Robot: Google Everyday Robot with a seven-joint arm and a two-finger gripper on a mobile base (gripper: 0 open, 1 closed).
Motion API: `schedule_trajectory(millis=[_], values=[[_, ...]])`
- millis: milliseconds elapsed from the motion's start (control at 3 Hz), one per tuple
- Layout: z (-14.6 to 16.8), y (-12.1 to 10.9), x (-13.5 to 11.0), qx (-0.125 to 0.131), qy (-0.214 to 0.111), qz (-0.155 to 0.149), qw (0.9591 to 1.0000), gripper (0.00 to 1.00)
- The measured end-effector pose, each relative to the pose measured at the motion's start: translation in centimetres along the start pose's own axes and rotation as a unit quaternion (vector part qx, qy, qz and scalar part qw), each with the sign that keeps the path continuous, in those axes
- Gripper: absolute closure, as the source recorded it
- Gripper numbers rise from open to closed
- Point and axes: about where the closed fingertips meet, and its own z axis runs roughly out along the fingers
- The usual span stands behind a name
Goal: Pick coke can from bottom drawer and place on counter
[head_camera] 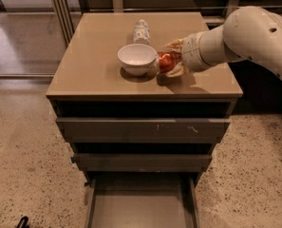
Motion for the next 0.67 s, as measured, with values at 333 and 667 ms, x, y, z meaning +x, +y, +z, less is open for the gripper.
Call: schedule_trajectory(millis=[333,667], values=[[0.01,0.00,-0.01,0.000,0.000,0.000,1.0000,0.00],[0.02,0.01,-0.01,0.000,0.000,0.000,1.0000,0.00]])
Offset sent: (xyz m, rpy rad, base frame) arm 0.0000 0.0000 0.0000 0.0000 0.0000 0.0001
